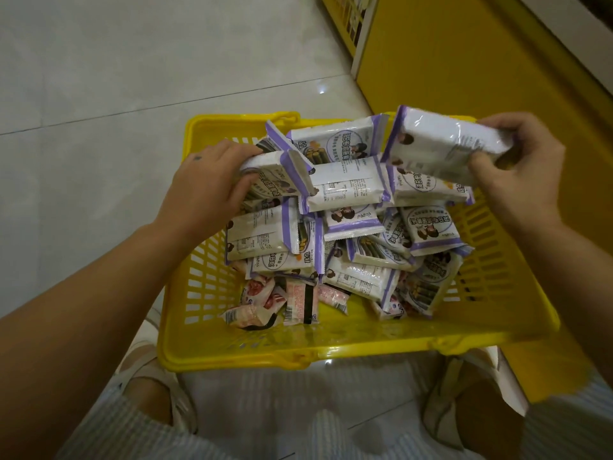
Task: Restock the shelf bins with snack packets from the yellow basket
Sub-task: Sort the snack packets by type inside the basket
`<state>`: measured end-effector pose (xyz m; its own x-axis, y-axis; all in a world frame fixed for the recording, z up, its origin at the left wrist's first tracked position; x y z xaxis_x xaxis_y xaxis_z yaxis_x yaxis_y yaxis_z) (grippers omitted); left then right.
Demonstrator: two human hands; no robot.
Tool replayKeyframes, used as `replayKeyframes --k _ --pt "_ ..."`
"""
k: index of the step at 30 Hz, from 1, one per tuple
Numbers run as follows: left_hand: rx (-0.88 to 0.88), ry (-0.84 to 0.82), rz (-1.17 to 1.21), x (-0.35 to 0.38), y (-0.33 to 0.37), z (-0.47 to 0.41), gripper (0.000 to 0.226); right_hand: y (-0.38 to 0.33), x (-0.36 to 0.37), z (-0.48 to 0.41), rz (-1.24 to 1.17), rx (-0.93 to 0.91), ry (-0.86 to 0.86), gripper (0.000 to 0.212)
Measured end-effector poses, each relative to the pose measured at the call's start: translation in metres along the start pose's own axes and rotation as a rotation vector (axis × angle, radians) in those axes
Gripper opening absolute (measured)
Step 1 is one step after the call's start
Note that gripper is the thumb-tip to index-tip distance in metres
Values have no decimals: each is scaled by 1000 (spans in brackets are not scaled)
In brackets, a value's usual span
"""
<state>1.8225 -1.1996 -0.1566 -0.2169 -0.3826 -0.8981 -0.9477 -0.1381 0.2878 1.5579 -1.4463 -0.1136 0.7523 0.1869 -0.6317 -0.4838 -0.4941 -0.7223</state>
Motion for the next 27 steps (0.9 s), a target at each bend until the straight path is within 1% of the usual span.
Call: replayKeyframes --k 2,4,6,8,9,12,14,16,18,20,21,22,24,27 --pt "-8 1 -1 1 -1 -1 29 3 4 -2 95 -56 49 31" --pt "-11 1 -3 1 -1 0 29 10 13 1 308 -86 -28 30" --pt "-15 2 -6 1 -1 0 29 22 22 8 544 -58 -94 31" --pt "-22 -2 -8 2 -2 1 29 31 27 15 706 -58 -68 31" --pt "-26 -4 -9 2 -2 1 29 32 28 17 740 -67 -63 31" --pt "-40 1 -5 2 -1 0 29 34 34 22 735 -144 -98 35" --pt "-58 8 7 2 -1 -1 29 34 35 23 696 -222 -71 33" --pt "-76 17 23 1 -1 -2 30 35 34 19 672 -263 -43 28" --pt "-89 25 46 2 0 -3 31 40 33 11 752 -218 -69 28" --pt "-101 14 55 4 -1 -5 31 43 35 4 865 -136 -133 33" --pt "-111 -2 54 6 -2 -6 30 41 36 3 883 -121 -154 36" --pt "-126 -23 50 7 -4 -7 30 38 39 4 868 -129 -165 39" --pt "-160 -61 50 10 -6 -10 29 27 46 14 745 -187 -195 45" --pt "-192 -83 25 12 -6 -16 29 10 60 35 547 -286 -359 57"
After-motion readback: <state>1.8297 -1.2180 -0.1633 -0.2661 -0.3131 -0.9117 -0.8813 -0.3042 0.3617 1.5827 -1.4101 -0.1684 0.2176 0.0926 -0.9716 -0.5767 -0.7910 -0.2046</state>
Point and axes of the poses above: each hand's wrist, its own z-axis away from the middle knuckle, its own x-axis out of the palm, y = z × x, the point moved 1 cm from there along -z, towards the middle knuckle, and after that the axes turned 10 degrees about x, right-handed, at the moved point
